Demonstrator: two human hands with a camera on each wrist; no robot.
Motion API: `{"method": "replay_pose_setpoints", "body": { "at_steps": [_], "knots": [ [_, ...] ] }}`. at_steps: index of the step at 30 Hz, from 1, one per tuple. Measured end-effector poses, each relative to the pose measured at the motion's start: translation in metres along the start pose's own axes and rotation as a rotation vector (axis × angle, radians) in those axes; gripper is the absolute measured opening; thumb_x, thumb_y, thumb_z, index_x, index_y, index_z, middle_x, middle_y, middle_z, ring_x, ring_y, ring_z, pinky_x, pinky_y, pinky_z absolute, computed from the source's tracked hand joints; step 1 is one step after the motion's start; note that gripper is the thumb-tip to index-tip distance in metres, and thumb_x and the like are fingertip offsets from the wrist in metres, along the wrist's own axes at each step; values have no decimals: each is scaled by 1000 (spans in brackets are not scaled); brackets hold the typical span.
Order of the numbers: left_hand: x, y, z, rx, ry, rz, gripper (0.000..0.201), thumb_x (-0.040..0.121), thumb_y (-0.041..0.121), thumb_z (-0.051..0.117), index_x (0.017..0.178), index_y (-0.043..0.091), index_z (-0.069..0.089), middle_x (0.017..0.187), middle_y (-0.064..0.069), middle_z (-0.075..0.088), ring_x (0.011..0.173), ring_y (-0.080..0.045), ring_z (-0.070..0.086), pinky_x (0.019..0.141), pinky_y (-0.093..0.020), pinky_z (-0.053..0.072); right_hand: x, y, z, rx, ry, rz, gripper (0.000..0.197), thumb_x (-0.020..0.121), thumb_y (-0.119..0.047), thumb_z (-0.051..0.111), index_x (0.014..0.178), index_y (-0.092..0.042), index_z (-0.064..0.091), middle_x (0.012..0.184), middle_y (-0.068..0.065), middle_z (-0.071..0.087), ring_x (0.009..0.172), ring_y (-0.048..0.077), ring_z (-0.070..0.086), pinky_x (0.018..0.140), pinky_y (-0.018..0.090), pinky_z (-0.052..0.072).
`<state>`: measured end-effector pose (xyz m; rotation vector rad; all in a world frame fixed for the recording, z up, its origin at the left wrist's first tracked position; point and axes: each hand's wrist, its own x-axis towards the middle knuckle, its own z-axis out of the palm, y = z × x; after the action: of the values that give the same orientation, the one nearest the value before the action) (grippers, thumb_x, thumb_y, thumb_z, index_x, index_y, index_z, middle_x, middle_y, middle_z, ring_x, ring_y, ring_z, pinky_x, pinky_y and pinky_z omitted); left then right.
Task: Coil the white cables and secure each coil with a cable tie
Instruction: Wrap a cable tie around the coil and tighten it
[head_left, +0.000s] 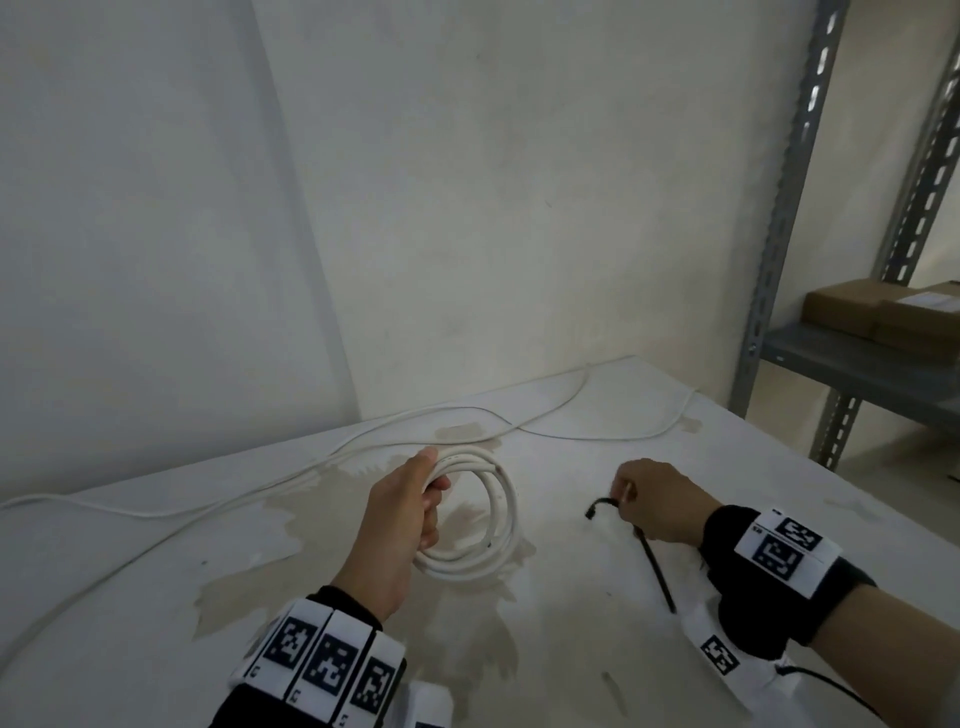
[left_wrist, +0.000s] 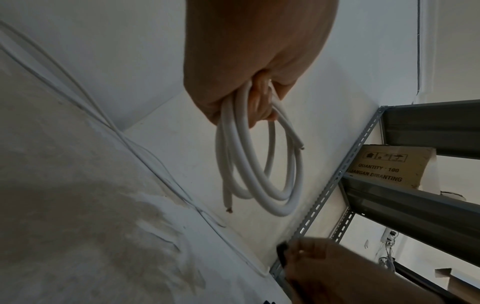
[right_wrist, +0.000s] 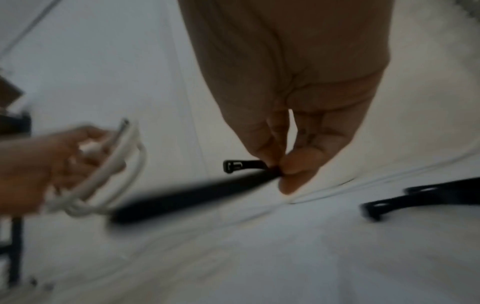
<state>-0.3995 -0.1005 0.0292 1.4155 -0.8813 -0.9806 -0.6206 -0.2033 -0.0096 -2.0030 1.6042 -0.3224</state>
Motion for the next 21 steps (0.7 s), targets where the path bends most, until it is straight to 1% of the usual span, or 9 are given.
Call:
{"method": "replay_pose_setpoints", "body": {
  "at_steps": [3,5,8,11,13,15,17,19,21],
  "knots": [
    [1,0,-7,-14,35,8,33,94,29,42,67,10,50,39,11,32,34,-4,25,42,-20,23,-17,-35,0,359,65,-147,12,90,-7,52,84,-15,59,76,5,57,52,12,60,50,19,48],
    [1,1,-11,-13,74,5,35,93,30,43,65,10,51,39,12,34,35,-6,25,43,-22,23,-28,-60,3,458,96,-259,14,90,-10,54,84,-19,62,71,3,57,46,10,58,46,18,43],
    [-1,3,-25,-26,162,-1,37,93,32,45,63,11,52,44,8,37,42,-9,27,45,-22,25,-45,-95,13,579,90,-351,19,87,-7,57,85,-23,66,63,-1,59,45,7,55,48,19,41],
    [-3,4,-39,-48,233,18,35,94,31,45,65,12,53,52,4,39,44,-11,28,45,-22,25,-60,-123,28,629,-35,-366,25,84,0,56,87,-23,66,57,-3,59,46,5,56,50,20,44],
    [-4,3,-48,-63,255,32,35,94,30,45,65,12,53,50,5,39,41,-10,29,45,-23,25,-64,-138,39,641,-82,-365,16,83,-1,59,90,-15,63,57,2,61,44,8,58,47,19,46],
    [-6,3,-56,-72,265,49,36,94,29,45,64,11,52,45,8,39,38,-8,29,45,-23,25,-63,-149,50,651,-72,-337,10,82,-3,62,88,-9,58,59,9,61,43,14,59,44,22,46],
    [-9,4,-62,-80,269,68,37,94,27,44,62,10,51,38,11,37,34,-5,28,45,-23,24,-61,-159,59,674,-56,-290,12,81,-2,61,87,-5,52,62,12,59,39,17,57,41,23,45],
    [-12,4,-67,-81,282,85,37,94,26,44,61,10,49,36,10,35,32,-4,27,45,-24,24,-59,-168,66,709,-49,-247,18,81,1,59,84,-8,44,63,15,58,35,17,54,38,21,42],
    [-14,3,-72,-79,299,113,33,94,24,45,64,12,47,41,10,34,34,-5,27,45,-24,24,-58,-175,72,742,-42,-228,24,81,3,57,81,-11,37,60,16,55,32,16,51,34,19,36]
  ]
}}
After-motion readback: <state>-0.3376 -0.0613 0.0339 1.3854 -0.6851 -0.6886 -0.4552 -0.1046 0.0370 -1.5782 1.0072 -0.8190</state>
